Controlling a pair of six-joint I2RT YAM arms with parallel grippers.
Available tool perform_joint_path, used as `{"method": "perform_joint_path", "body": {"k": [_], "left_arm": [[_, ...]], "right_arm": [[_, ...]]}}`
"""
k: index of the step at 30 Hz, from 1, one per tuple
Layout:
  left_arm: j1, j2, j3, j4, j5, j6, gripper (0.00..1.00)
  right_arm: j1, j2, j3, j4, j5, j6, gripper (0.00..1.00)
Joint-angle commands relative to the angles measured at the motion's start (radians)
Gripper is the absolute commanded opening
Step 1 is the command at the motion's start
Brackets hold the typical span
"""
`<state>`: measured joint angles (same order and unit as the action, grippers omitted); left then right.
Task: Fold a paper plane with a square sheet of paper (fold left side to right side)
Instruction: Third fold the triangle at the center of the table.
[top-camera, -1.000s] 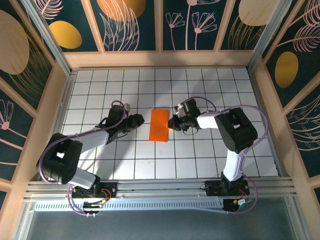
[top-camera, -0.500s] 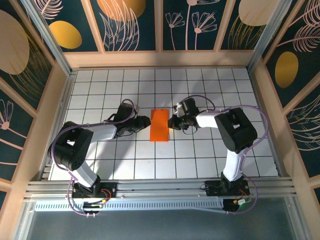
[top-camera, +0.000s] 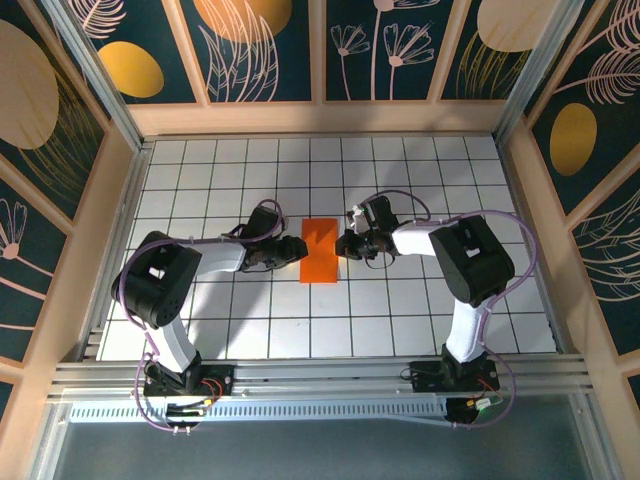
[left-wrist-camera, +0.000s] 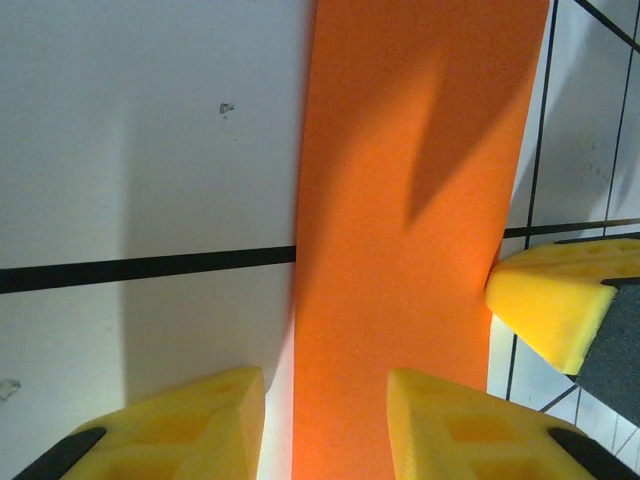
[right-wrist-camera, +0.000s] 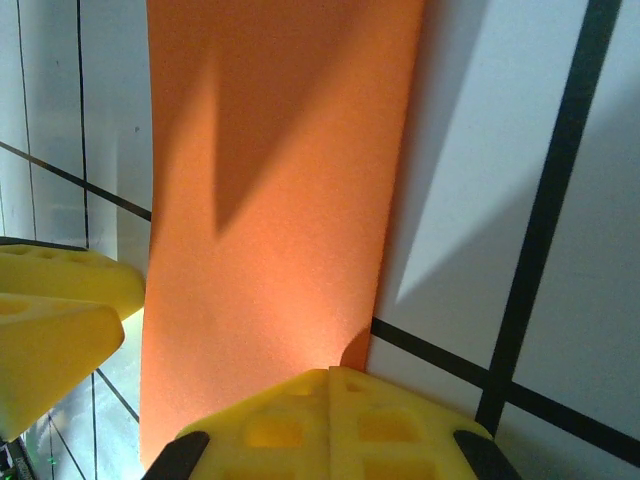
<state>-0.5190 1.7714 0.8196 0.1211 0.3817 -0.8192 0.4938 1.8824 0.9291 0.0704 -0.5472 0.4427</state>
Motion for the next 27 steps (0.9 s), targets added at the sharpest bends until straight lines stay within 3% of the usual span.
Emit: {"method": "perform_joint_path", "body": {"k": [1, 9, 27], "left_arm": [[-0.011, 0.028, 0.018, -0.028, 0.007, 0.018, 0.34], [-0.014, 0.040, 0.016, 0.038, 0.055, -0.009, 0.34], [-0.015, 0.012, 0.001, 0.106, 0.028, -0.044, 0.38]], "right_arm": [[-0.001, 0.036, -0.002, -0.051, 0.083, -0.024, 0.00], [-0.001, 0.037, -0.006, -0.050, 0.082, -0.025, 0.00], [-0.001, 0.029, 0.000, -0.056, 0.081, -0.028, 0.00]]}}
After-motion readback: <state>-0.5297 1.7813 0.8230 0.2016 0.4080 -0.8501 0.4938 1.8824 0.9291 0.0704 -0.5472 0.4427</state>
